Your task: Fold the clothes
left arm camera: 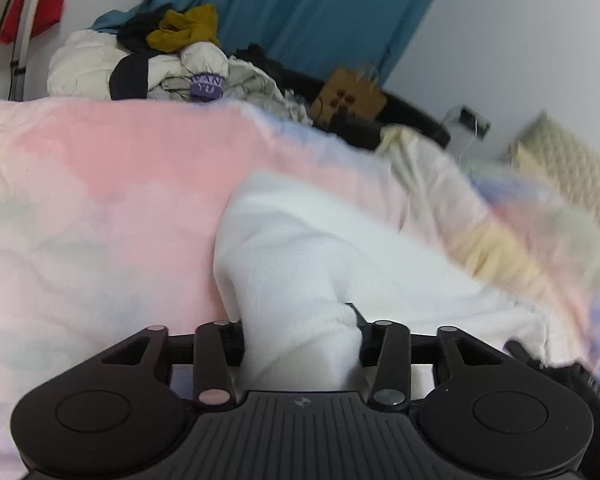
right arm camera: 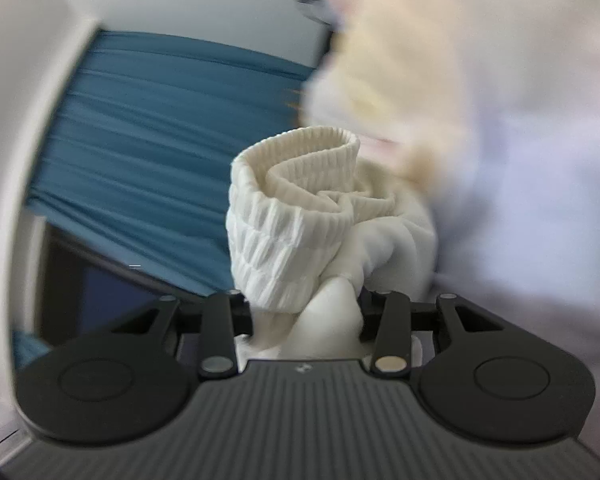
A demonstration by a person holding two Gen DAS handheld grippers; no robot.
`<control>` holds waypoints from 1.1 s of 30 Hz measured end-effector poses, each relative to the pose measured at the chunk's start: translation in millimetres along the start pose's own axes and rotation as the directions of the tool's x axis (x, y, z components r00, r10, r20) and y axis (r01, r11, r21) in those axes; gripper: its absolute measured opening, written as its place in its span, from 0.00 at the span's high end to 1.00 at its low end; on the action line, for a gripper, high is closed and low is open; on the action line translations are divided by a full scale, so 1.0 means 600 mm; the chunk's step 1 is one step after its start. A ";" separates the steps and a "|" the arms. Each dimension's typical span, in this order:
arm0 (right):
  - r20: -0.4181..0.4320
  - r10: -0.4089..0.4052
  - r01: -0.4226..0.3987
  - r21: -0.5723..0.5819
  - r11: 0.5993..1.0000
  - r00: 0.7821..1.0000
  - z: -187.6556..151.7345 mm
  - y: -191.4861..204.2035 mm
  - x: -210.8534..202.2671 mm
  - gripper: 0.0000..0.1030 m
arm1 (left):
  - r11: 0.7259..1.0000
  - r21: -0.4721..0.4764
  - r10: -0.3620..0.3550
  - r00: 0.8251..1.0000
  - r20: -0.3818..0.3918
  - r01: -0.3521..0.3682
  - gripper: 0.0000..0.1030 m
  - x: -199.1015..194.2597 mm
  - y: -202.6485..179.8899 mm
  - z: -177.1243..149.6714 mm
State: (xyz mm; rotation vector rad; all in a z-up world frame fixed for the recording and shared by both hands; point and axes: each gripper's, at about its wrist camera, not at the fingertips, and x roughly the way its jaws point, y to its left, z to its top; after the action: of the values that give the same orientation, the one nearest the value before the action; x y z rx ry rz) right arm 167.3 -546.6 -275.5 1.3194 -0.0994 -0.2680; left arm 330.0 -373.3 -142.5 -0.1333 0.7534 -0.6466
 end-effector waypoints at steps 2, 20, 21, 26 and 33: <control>-0.007 -0.031 0.031 0.034 0.999 0.999 -0.006 -0.031 0.002 0.58 | 1.000 0.001 -0.007 1.000 -0.003 0.007 0.49 0.001 0.008 -0.008; 0.180 -0.263 0.296 -0.194 0.935 0.948 -0.018 0.135 -0.141 0.40 | 0.987 0.156 0.023 0.997 0.069 -0.034 0.31 -0.347 -0.045 0.009; 0.183 -0.249 0.289 -0.240 0.927 0.951 -0.021 0.154 -0.152 0.40 | 0.985 0.168 0.025 0.996 0.083 -0.039 0.31 -0.370 -0.051 0.007; 0.188 -0.161 0.229 -0.435 0.871 0.969 -0.045 0.238 -0.215 0.40 | 0.976 0.211 0.018 0.989 0.150 -0.050 0.27 -0.486 -0.068 -0.011; 0.087 -0.084 0.121 -0.658 0.744 0.993 -0.100 0.338 -0.293 0.40 | 0.977 0.198 0.041 0.976 0.213 -0.084 0.19 -0.622 -0.077 -0.051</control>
State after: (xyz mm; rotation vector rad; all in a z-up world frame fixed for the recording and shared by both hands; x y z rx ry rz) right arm 39.0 -401.0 -81.0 0.5990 0.0295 -0.3896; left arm 82.2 -186.4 72.3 0.0134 0.4837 -0.6357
